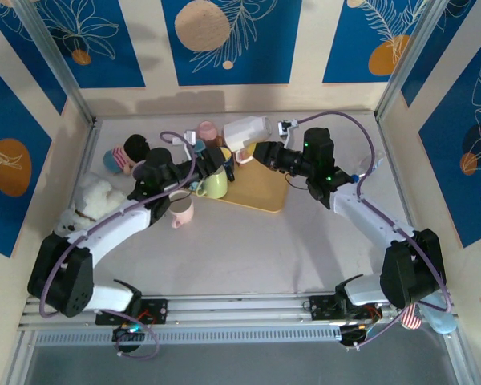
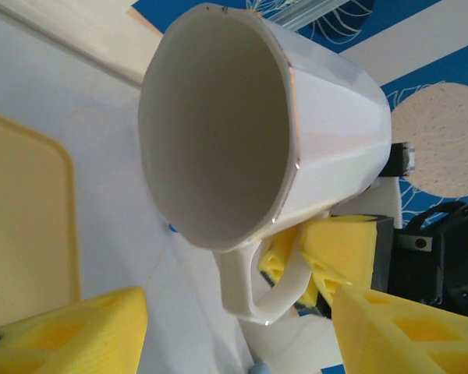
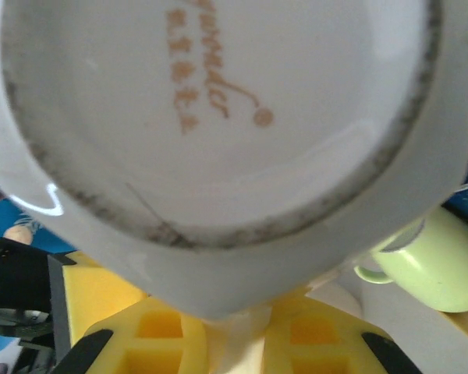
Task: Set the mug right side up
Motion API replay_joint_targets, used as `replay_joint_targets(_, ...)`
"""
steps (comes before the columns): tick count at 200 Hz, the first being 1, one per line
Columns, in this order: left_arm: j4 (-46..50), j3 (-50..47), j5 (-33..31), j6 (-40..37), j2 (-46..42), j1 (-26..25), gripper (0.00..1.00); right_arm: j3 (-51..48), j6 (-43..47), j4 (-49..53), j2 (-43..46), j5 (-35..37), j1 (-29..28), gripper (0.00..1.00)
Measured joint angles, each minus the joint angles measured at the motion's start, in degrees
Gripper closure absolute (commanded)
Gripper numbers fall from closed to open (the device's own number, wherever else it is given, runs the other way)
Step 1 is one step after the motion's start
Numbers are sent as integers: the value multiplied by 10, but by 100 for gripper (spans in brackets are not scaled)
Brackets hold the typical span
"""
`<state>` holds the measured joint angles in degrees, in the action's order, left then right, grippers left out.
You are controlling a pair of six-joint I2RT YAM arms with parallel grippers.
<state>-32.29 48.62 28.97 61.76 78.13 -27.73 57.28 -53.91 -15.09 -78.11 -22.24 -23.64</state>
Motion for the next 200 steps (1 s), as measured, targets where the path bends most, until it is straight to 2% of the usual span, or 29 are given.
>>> replay_joint_targets(102, -61, 30, -9, 63, 56, -24, 54, -16, -59, -80, 0, -18, 0, 100)
replay_joint_targets(119, -67, 36, -9, 73, 64, -26, 60, -16, -65, -81, -2, -18, 0, 100)
replay_joint_targets(168, -83, 37, -11, 84, 65, -30, 65, -16, -78, -99, -15, -20, 0, 100)
replay_joint_targets(200, -84, 37, -16, 84, 65, -30, 76, -16, -83, -110, -17, -20, -1, 100)
